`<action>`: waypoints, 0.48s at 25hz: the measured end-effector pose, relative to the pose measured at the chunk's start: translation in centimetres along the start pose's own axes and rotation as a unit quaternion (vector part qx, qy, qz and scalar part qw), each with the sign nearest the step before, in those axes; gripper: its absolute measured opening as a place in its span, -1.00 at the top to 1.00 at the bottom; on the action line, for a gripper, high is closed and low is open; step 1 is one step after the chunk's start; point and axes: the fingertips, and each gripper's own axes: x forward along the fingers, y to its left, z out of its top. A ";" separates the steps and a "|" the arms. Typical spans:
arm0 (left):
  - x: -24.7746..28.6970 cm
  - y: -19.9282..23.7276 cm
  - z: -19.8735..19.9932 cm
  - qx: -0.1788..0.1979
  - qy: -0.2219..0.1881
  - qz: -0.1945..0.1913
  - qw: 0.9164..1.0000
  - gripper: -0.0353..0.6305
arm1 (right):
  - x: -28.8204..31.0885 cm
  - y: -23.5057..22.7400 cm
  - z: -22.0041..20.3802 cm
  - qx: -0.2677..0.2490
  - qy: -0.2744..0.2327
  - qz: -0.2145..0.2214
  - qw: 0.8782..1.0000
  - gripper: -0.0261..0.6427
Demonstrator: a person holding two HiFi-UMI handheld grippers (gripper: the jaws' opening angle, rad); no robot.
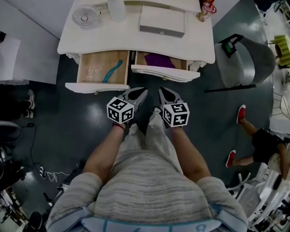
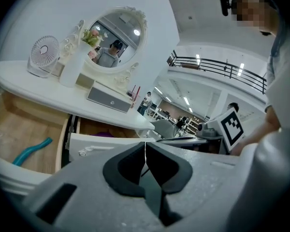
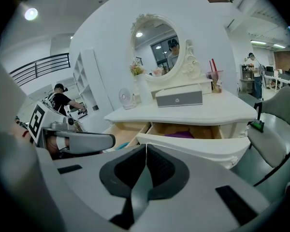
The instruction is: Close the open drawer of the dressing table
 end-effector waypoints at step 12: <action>4.0 3.0 -3.5 -0.051 0.041 0.025 0.998 0.84 | 3.9 -4.3 -3.8 0.008 0.052 -0.050 0.997 0.89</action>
